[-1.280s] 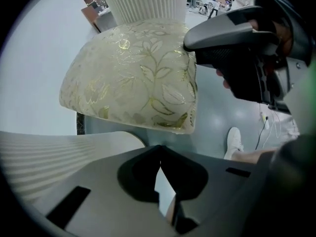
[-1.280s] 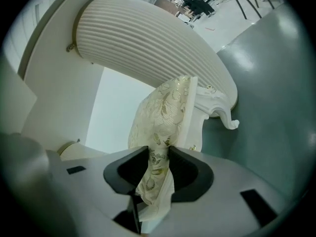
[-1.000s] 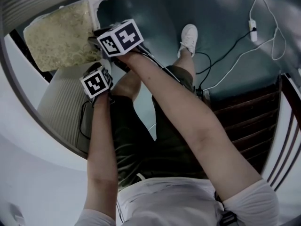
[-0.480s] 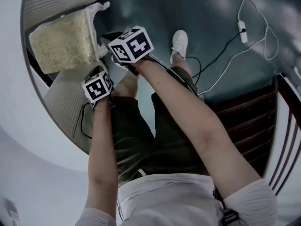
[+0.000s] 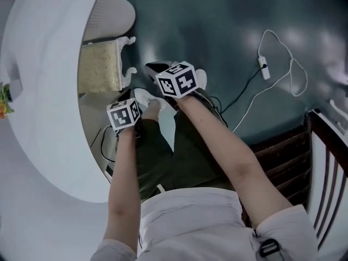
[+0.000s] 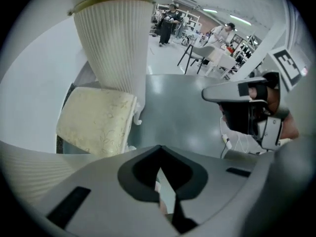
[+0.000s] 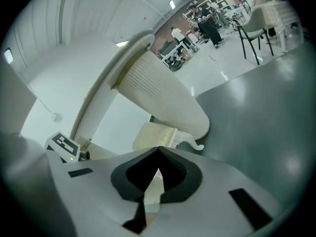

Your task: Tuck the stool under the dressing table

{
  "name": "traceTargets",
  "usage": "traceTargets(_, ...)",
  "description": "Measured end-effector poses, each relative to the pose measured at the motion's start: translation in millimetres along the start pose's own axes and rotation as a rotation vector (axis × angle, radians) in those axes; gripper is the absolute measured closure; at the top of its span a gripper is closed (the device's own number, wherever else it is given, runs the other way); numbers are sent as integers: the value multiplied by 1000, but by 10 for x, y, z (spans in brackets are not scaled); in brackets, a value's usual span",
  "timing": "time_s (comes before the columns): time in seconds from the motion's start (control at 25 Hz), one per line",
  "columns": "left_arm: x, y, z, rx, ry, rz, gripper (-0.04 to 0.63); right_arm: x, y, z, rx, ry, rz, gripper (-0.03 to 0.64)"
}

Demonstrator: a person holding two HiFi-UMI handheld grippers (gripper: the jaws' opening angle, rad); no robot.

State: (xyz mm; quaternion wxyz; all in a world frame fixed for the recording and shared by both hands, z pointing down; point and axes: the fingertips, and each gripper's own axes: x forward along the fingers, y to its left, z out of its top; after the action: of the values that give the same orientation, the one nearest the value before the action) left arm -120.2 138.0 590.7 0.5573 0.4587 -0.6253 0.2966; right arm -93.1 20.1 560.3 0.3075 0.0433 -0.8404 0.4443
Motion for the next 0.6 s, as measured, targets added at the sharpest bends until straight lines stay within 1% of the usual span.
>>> traceTargets(0.16, -389, -283, 301, 24, -80, -59, 592, -396, 170, 255, -12, -25, -8, 607)
traceTargets(0.32, -771, -477, 680, -31, -175, -129, 593, -701, 336, 616, -65, -51, 0, 607)
traceTargets(0.4, -997, -577, 827, -42, -216, -162, 593, -897, 440, 783, -87, -69, 2, 607)
traceTargets(0.6, -1648, -741, 1132, -24, -326, -184, 592, -1430, 752, 1130, -161, -105, 11, 607)
